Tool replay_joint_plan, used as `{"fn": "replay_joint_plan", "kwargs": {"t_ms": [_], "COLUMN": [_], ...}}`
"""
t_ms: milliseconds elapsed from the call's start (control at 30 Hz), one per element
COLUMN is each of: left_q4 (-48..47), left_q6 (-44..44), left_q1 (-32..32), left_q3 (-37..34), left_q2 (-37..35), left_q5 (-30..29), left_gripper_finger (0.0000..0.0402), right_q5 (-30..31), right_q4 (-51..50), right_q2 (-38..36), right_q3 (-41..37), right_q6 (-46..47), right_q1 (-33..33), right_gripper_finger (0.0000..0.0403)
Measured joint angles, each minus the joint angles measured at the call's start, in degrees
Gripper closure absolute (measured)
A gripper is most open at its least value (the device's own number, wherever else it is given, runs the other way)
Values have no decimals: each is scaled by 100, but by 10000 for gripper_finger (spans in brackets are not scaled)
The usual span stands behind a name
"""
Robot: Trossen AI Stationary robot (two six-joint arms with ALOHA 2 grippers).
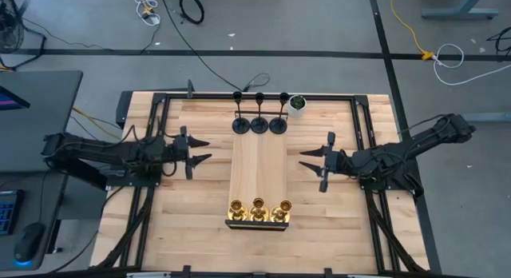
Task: Pick & Place candle stick holders
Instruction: Return to home position
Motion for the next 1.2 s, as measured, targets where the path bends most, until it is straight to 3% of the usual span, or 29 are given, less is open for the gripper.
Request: {"fn": "replay_joint_plan", "kwargs": {"t_ms": [233,467,767,1200], "left_q4": [901,1085,1146,928], "left_q6": [204,175,327,325], "left_q1": [2,2,3,4], "left_q3": [-693,-1072,-1089,-1096], "left_q2": [-467,-773,-858,-856], "left_q5": [118,173,148,153], "left_gripper_finger": [195,195,195,195], "right_q5": [-22,-15,-1386,-1432], "right_q4": [-394,445,1013,1034], "right_q2": [-526,-1372,-2793,-3930], "right_q3": [-58,-1180,-2130,-3149], "right_q6": [167,65,126,514], "right_q1": [-15,-454,-1005,-1202], "right_gripper_finger": [275,275,275,275]}}
